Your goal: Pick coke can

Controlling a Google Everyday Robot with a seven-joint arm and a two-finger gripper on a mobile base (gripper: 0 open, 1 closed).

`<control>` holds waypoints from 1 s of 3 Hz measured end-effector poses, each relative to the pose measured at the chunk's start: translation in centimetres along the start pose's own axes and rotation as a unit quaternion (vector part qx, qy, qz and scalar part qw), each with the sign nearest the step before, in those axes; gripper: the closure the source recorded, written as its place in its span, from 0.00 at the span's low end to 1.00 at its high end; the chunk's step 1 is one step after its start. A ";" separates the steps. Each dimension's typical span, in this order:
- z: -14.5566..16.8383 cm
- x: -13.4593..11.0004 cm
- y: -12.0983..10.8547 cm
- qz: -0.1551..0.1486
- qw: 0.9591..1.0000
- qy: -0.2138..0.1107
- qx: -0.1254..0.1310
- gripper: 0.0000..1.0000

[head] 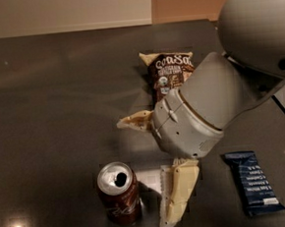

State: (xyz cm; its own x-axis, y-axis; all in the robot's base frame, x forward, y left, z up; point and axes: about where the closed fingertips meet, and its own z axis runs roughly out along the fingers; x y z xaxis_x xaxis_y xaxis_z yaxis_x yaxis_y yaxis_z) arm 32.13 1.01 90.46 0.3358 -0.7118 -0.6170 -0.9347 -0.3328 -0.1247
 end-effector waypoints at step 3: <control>3.3 -3.5 1.6 -0.016 0.998 -0.045 -0.040 0.00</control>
Offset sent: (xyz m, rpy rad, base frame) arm -0.0319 0.0403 -0.0096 0.0756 0.0909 0.0863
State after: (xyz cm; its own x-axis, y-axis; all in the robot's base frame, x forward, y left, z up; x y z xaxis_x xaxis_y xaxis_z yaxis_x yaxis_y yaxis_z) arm 29.05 4.95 89.86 0.3496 -0.6427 -0.6817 -0.9104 -0.4048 -0.0852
